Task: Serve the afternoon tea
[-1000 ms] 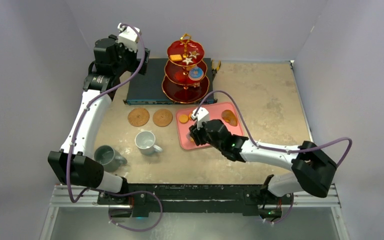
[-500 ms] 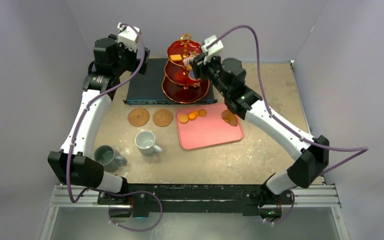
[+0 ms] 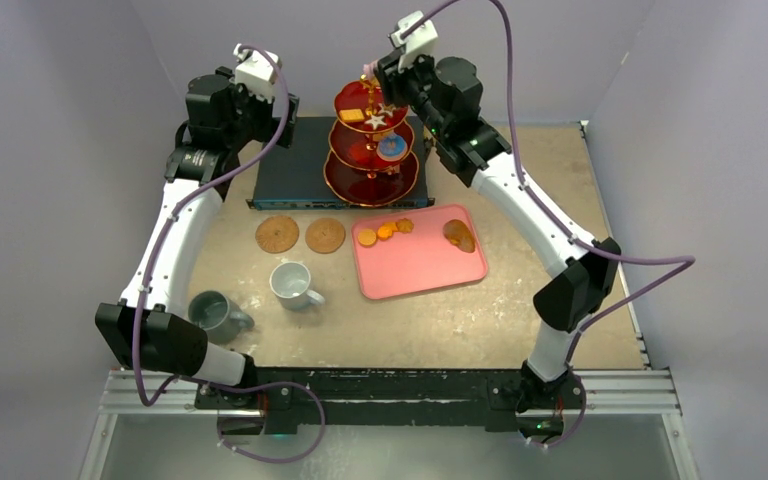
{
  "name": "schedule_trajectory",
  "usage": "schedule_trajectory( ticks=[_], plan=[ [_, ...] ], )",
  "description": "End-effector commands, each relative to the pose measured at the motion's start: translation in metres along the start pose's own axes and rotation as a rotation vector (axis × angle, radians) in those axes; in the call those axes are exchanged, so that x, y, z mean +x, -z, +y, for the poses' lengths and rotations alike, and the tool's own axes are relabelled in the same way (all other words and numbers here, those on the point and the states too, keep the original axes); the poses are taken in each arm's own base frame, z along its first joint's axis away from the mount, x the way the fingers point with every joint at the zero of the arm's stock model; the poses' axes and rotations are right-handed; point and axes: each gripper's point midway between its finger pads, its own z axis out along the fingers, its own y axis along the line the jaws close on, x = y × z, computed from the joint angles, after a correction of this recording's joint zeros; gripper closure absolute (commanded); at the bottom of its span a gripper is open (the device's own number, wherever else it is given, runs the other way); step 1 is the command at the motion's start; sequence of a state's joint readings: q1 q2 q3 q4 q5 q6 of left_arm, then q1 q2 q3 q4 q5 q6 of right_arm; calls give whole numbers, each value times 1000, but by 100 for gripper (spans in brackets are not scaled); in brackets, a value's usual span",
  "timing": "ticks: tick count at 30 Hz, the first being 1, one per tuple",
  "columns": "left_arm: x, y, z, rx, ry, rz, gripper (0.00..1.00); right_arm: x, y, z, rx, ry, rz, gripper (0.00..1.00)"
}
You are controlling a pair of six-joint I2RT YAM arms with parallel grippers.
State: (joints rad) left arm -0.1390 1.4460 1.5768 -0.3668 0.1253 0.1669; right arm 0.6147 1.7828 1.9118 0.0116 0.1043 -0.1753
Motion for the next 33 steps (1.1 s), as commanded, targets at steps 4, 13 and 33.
schedule_trajectory(
  ticks=[4,13,33],
  plan=[
    [-27,11,7,-22,8,-78,1,-60,7,-6,-9,-18,-140,66],
    [-26,11,7,-22,9,-80,1,-60,10,-2,-29,-36,-161,66],
    [-27,11,8,-24,9,-82,1,-56,-9,48,-185,-78,-168,64]
  ],
)
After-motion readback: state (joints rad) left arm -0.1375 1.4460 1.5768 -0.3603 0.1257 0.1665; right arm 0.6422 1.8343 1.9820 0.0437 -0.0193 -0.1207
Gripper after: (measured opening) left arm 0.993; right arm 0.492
